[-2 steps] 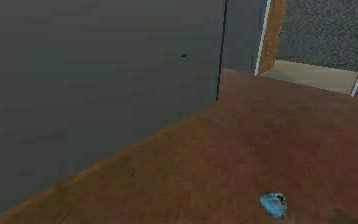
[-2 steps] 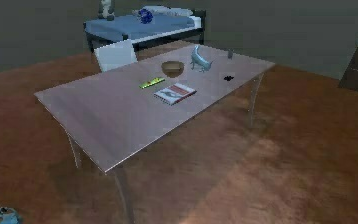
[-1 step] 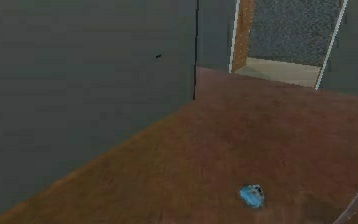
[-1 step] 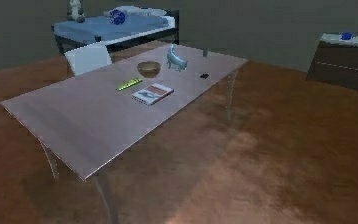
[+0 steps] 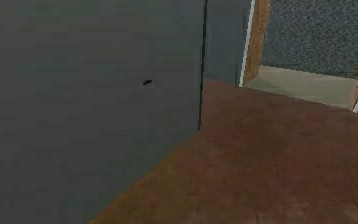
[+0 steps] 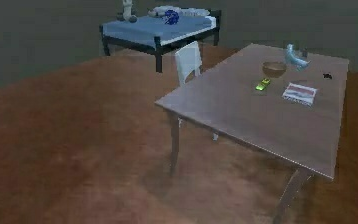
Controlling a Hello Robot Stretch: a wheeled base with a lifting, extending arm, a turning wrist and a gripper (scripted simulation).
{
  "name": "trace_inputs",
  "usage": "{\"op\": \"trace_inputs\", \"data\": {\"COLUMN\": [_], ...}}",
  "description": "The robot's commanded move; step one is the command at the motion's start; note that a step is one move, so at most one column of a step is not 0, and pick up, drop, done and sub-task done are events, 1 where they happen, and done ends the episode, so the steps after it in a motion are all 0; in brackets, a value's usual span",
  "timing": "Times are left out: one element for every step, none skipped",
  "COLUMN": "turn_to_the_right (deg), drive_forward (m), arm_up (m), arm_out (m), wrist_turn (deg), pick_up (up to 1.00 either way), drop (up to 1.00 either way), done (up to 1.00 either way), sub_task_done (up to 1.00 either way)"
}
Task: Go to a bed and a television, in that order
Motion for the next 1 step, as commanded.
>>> {"op": "trace_inputs", "data": {"turn_to_the_right": [3.0], "drive_forward": [0.0], "arm_up": [0.0], "arm_out": [0.0], "wrist_turn": [0.0], "pick_up": [0.0], "drop": [0.0], "done": [0.0], "sub_task_done": [0.0]}}
